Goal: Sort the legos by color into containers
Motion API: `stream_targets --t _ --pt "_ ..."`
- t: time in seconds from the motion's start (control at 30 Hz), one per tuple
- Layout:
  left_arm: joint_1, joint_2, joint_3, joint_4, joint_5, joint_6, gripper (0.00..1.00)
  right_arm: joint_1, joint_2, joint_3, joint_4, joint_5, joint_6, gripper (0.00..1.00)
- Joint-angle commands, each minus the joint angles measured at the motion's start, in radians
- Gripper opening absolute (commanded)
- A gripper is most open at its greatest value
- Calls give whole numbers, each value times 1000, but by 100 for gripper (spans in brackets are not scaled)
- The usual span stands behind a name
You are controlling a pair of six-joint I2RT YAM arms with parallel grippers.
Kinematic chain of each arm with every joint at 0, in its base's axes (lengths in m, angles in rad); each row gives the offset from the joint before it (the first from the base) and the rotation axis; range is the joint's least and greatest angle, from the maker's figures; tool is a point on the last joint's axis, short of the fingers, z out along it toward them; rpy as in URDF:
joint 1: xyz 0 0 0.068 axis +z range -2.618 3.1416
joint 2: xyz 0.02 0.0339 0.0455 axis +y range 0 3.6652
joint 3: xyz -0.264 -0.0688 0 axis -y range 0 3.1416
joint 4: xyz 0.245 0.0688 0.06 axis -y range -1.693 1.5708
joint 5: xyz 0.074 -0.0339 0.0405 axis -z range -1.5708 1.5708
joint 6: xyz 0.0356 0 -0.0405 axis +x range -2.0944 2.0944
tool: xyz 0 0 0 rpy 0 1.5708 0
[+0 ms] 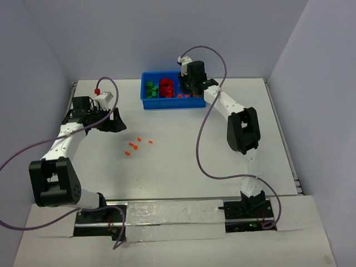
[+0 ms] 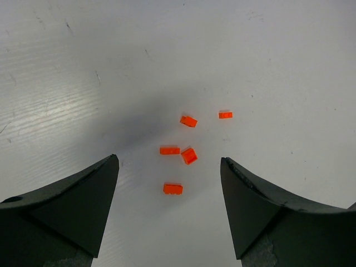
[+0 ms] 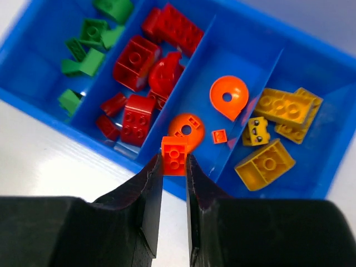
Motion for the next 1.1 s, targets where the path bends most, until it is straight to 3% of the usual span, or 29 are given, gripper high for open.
stream_targets --t 0.0,0.07,0.17,0.27,0.3,0.67,0.8,0.87,1.07 --pt "-20 -13 -6 21 -17 29 82 -12 56 132 81 12 19 1" --pt "-29 -15 -5 20 -25 38 82 -12 78 140 96 18 17 4" --pt "-51 -14 -8 24 -53 33 81 -12 98 137 115 30 15 20" --pt "-126 -19 -19 52 -142 -1 79 -13 111 135 122 46 21 54" --pt "-146 -19 -23 58 -182 -8 79 -14 113 135 121 49 24 59" --pt "-366 4 -34 75 -341 -80 74 -17 11 103 84 11 54 68" --pt "-461 40 -14 75 -429 -149 75 -20 -137 12 88 8 69 73" --pt "-521 105 28 48 -537 -188 74 -29 -264 -110 107 14 75 78" --pt "-586 192 74 16 -574 -251 66 -72 -457 -339 124 36 85 88"
